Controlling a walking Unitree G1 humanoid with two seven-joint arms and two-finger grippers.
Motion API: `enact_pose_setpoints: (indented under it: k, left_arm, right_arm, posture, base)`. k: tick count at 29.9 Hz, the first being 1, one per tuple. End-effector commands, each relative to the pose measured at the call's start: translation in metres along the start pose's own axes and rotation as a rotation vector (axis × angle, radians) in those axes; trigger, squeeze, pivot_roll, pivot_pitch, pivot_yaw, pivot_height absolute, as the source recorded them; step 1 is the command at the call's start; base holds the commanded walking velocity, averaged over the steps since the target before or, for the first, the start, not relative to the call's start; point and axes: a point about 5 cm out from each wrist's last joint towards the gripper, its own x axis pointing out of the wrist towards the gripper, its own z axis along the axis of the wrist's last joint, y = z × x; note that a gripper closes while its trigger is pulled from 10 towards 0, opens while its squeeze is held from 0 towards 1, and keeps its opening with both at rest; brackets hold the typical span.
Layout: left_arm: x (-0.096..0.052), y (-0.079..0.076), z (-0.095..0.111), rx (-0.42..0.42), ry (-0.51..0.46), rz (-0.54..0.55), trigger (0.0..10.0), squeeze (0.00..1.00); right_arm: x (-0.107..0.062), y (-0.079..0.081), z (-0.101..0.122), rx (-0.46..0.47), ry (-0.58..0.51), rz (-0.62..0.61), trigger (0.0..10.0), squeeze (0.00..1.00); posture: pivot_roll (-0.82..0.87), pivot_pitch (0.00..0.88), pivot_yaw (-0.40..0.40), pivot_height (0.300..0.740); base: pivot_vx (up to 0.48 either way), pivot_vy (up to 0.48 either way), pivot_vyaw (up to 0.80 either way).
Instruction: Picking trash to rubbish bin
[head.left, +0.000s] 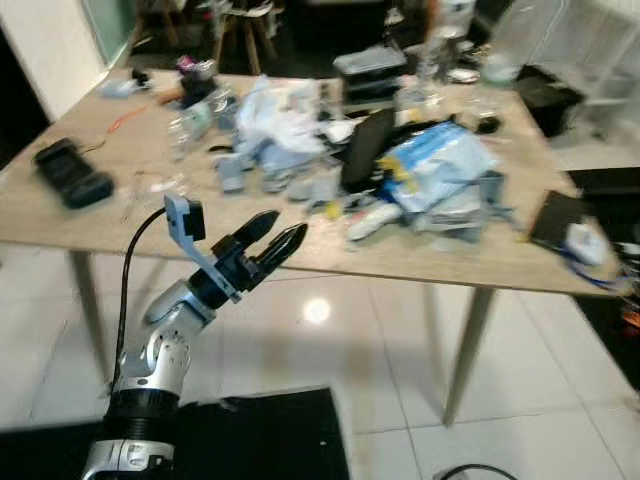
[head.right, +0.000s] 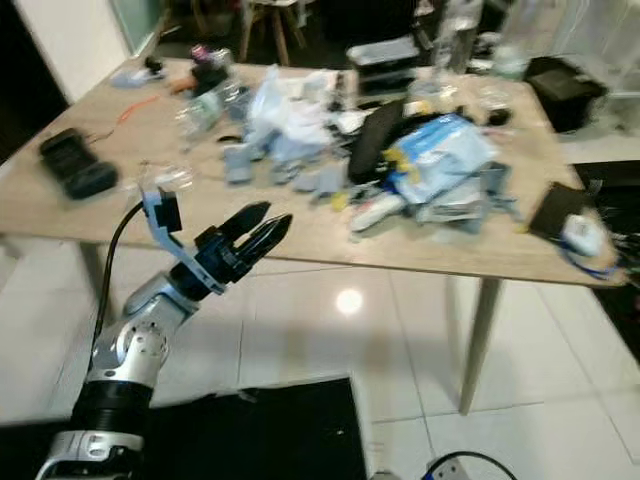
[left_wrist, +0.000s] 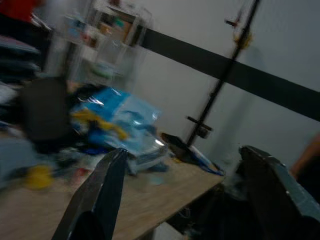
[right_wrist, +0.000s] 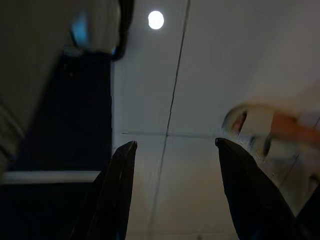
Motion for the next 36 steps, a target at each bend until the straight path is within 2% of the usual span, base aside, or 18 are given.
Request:
enact_pose_setpoints:
  k: [1, 15, 20, 36]
  left_arm:
    - [-0.006, 0.004, 0.000, 0.020, 0.008, 0.045, 10.0, 0.00]
    - [-0.002, 0.011, 0.004, 0.086, 0.002, 0.132, 10.0, 0.00]
    - [0.004, 0.006, 0.002, 0.124, 0.011, 0.119, 10.0, 0.00]
    - [0.010, 0.003, 0.005, 0.145, -0.002, 0.106, 10.0, 0.00]
  right_arm:
    - [0.001, 0.009, -0.003, 0.005, 0.012, 0.018, 10.0, 0.00]
    - [0.001, 0.009, 0.003, 0.001, 0.002, 0.015, 10.0, 0.00]
    - [0.001, 0.008, 0.005, -0.001, -0.002, 0.018, 10.0, 0.00]
    - [0.001, 0.009, 0.010, -0.008, -0.009, 0.024, 10.0, 0.00]
  posture:
    - [0.04, 0.089, 0.009, 0.740]
    - [0.03, 0.087, 0.003, 0.740]
    - [0.03, 0.087, 0.003, 0.740]
    - [0.03, 0.087, 0.003, 0.740]
  base:
    - [0.000, 0.000, 0.00]
    - [0.000, 0.000, 0.00]
    - [0.252, 0.000, 0.00]
    - [0.289, 0.000, 0.00]
